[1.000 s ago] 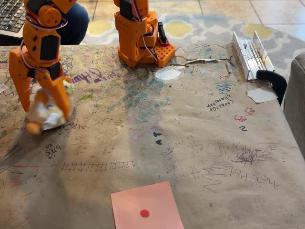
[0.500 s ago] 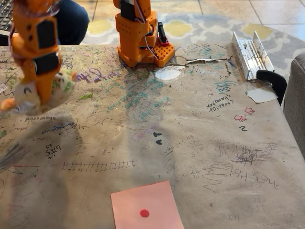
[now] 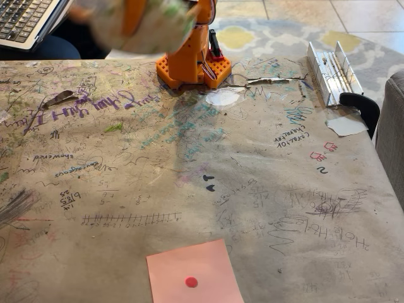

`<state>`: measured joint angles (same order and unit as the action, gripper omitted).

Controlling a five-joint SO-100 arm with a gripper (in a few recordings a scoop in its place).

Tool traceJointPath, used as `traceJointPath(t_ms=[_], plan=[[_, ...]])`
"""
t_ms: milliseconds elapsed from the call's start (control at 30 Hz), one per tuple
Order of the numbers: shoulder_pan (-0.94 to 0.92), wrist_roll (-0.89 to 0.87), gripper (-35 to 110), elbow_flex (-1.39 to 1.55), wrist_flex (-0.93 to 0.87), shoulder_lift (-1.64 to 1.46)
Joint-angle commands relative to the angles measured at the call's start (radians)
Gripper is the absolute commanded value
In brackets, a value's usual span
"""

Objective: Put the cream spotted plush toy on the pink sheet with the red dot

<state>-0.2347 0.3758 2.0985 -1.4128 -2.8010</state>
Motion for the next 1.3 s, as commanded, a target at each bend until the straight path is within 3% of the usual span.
traceJointPath(t_ms=[0,367,633,800,867,933,967,1000,1033,1067,1200,1267], plan=[[0.074,-0.117,0,-0.054,-0.058,-0.201],[0.31,-0.264,0,-0.11,-0.11,-0.555],[0.341,-0.287,0,-0.132,-0.109,-0.574],[0.36,-0.275,0,-0.089,0.002,-0.549],[0.325,-0.262,0,-0.025,0.17,-0.382],[0.273,-0.236,0,-0.104,0.388,0.186],[0.253,-0.215,9,-0.4,0.272,0.664],[0.232,-0.176,34,-0.884,-0.048,1.138],[0.202,-0.132,48,-1.408,-0.351,1.542],[0.172,-0.063,60,-1.316,-0.319,1.532],[0.115,0.118,56,-0.46,0.167,1.006],[0.104,0.156,54,-0.305,0.219,0.874]])
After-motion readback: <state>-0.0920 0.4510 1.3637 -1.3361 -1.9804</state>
